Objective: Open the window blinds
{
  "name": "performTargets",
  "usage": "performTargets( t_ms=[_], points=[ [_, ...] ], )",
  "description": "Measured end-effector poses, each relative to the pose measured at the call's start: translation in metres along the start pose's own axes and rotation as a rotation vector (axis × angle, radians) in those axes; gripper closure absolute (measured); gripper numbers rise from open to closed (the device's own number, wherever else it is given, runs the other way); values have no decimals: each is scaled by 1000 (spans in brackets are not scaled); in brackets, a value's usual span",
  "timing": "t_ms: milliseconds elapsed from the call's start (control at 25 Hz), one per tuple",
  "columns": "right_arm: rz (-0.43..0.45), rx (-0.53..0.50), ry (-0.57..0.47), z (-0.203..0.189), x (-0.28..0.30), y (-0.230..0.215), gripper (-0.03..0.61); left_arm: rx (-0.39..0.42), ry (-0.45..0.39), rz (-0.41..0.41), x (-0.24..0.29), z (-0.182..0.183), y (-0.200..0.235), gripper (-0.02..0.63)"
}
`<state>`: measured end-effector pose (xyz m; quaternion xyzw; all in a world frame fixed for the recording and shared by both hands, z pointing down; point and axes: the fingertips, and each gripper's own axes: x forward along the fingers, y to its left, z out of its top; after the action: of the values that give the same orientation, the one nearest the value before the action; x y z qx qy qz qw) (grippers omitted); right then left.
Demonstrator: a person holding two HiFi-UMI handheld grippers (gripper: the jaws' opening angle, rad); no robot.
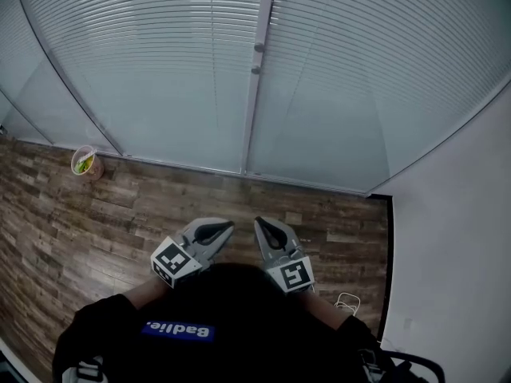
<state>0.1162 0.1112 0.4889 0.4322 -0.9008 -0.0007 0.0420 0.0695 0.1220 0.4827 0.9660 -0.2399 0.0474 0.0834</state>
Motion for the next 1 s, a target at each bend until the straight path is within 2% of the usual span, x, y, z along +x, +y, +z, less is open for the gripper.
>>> performTargets(
  t_ms=[240,560,800,1000],
  points=[
    [36,14,9,-11,-12,-6,575,-2,12,38,9,-4,-14,614],
    [69,23,21,-20,-8,-6,575,-18,13,71,9,-11,-12,614],
    [32,16,63,-21,5,-18,575,-28,-13,39,16,-7,7,614],
    [-22,3,80,-18,41,-37,575,-26,-25,0,25,1,46,614]
  ],
)
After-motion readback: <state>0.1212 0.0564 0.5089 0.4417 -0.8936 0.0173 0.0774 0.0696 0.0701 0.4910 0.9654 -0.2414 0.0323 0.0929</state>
